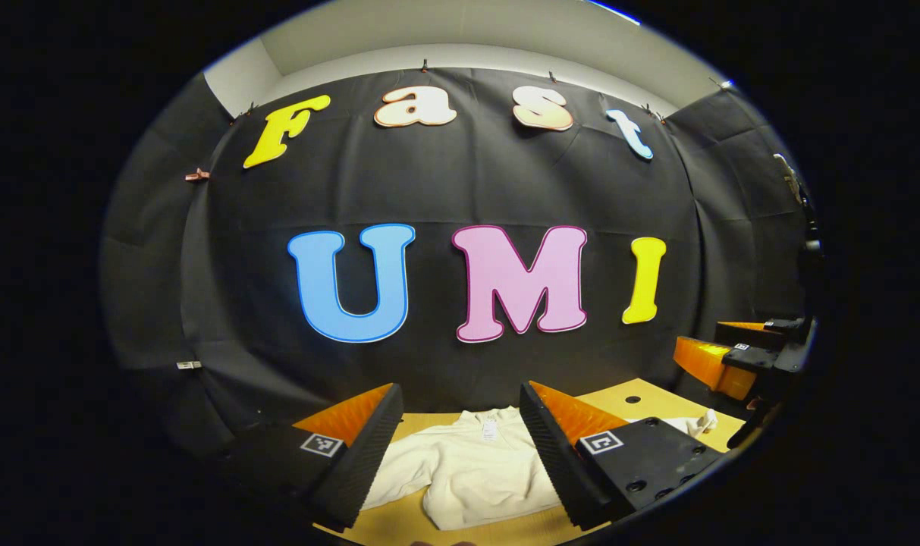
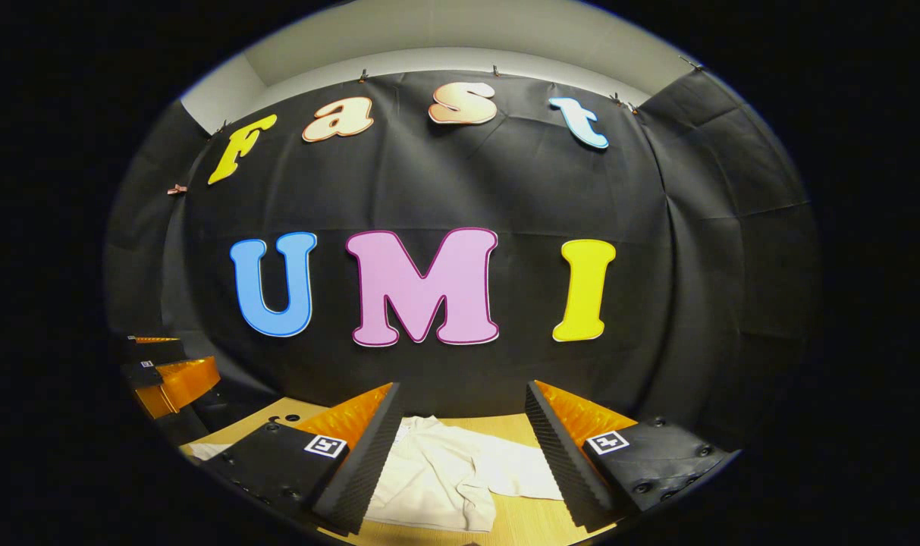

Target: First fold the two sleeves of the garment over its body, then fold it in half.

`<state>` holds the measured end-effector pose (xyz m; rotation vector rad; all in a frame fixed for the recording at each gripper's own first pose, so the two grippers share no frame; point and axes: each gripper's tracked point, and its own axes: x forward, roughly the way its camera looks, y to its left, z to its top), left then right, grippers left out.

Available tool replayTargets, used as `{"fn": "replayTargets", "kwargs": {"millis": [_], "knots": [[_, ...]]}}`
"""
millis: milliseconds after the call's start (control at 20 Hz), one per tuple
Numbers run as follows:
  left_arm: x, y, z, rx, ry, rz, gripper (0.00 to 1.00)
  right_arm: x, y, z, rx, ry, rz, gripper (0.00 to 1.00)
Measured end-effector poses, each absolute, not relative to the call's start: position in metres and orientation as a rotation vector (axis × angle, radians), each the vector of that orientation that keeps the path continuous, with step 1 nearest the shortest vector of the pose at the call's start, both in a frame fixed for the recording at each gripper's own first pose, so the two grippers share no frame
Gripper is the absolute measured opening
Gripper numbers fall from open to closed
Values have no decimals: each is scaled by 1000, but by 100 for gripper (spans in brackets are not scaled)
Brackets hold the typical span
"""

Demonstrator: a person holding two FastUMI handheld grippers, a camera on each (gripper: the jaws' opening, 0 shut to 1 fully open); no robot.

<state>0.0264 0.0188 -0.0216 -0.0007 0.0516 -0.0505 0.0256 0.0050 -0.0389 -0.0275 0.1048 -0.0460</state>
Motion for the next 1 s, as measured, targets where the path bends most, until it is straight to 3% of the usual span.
{"fn": "replayTargets", "kwargs": {"millis": [550, 1000], "knots": [[33, 11, -32, 1, 85, -70, 97, 34, -14, -56, -30, 149, -55, 98], [46, 9, -47, -19, 127, -54, 97, 46, -104, -94, -106, 222, -179, 100]]}}
